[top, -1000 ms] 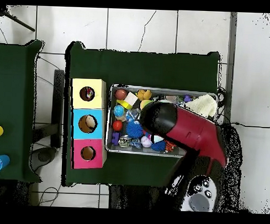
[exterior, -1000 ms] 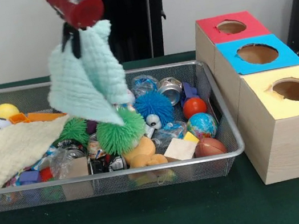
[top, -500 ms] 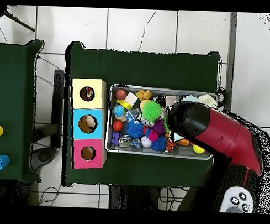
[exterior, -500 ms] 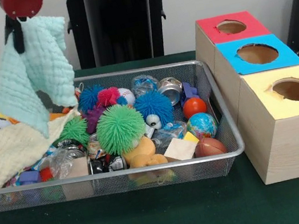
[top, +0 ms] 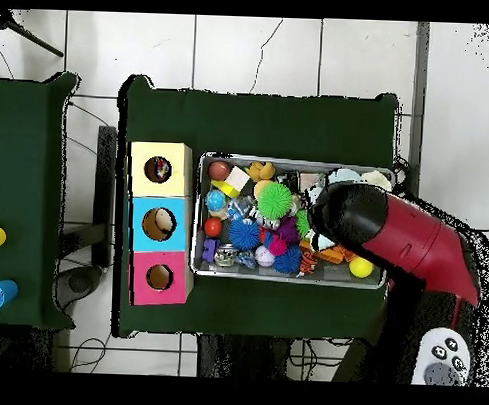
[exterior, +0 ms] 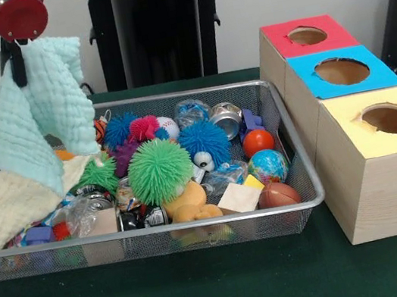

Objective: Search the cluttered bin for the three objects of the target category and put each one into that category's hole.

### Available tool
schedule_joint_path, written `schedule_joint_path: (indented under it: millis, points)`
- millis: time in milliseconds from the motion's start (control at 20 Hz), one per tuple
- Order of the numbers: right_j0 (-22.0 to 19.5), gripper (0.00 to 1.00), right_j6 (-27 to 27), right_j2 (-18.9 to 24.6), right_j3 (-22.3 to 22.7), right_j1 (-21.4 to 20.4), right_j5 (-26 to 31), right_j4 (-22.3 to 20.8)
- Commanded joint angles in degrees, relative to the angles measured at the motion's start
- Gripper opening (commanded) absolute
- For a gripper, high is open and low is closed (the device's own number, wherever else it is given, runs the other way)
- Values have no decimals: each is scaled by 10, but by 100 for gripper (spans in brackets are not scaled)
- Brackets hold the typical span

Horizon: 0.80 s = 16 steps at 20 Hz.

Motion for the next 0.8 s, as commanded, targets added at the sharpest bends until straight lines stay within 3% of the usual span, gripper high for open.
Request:
schedule_joint_path:
  millis: [50,800]
  points:
    - [-25,0,-47,98,40,18,-12,-10]
    - [5,0,35,130,110,-13,-9,26]
